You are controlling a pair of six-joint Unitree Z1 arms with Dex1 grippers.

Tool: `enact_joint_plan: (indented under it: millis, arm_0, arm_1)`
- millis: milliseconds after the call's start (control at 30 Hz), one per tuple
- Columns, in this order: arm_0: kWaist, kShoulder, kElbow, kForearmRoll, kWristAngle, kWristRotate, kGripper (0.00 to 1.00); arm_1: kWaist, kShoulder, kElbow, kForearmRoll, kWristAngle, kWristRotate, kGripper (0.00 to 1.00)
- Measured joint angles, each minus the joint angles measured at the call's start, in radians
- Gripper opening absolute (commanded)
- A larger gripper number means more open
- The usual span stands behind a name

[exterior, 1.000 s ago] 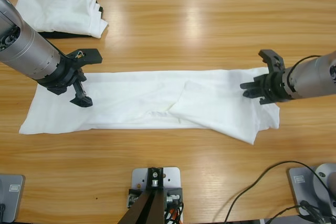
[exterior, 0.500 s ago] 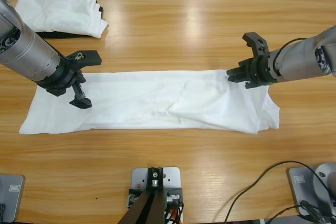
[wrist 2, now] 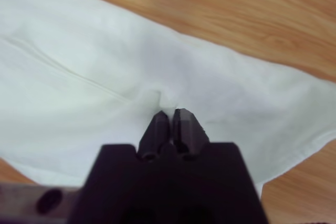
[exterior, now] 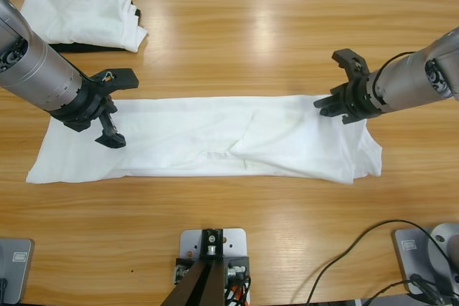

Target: Fold clothes

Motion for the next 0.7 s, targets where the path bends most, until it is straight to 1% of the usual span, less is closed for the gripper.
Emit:
enact_joint_plan:
  millis: [33,67,100,133,167,200,233,300,333,400,567,667,700]
  arm_0:
    - [0.000,0.000,0.000,0.000,-0.003,-0.004,0.968]
    - [0.000,0.000,0.001,0.000,-0.009,-0.007,0.968]
    - [0.000,0.000,0.005,0.000,-0.012,-0.008,0.968]
    - [0.000,0.000,0.011,0.000,-0.013,-0.008,0.968]
    - [0.000,0.000,0.019,0.000,-0.013,-0.008,0.968]
    - [0.000,0.000,0.026,0.000,-0.013,-0.008,0.968]
    - [0.000,0.000,0.034,0.000,-0.013,-0.008,0.968]
    - [0.000,0.000,0.038,0.000,-0.013,-0.008,0.968]
    - [0.000,0.000,0.038,0.000,-0.014,-0.008,0.968]
    - [0.000,0.000,0.037,0.000,-0.014,-0.008,0.968]
    - [0.000,0.000,0.037,0.000,-0.016,-0.010,0.968]
    - [0.000,0.000,0.037,0.000,-0.017,-0.011,0.968]
    - [0.000,0.000,0.037,0.000,-0.018,-0.011,0.968]
  arm_1:
    - [0.000,0.008,-0.001,0.004,-0.001,0.001,0.013]
    - [0.000,0.013,-0.001,0.005,-0.003,0.001,0.203]
    - [0.000,0.016,-0.001,0.004,-0.005,0.001,0.460]
    - [0.000,0.019,-0.001,0.003,-0.008,0.001,0.680]
    - [0.000,0.022,-0.002,0.003,-0.012,0.001,0.846]
    - [0.000,0.028,-0.003,0.003,-0.019,0.004,0.924]
    - [0.000,0.036,-0.004,0.006,-0.034,0.012,0.932]
    - [0.000,0.047,-0.006,0.020,-0.065,0.035,0.991]
    - [0.000,0.049,-0.006,0.025,-0.085,0.048,1.000]
    - [0.000,0.047,-0.006,0.030,-0.105,0.062,1.000]
    - [0.000,0.015,-0.007,0.031,-0.109,0.059,1.000]
    - [0.000,-0.043,-0.020,0.031,-0.103,0.047,0.961]
    - [0.000,-0.071,-0.034,0.031,-0.088,0.041,0.875]
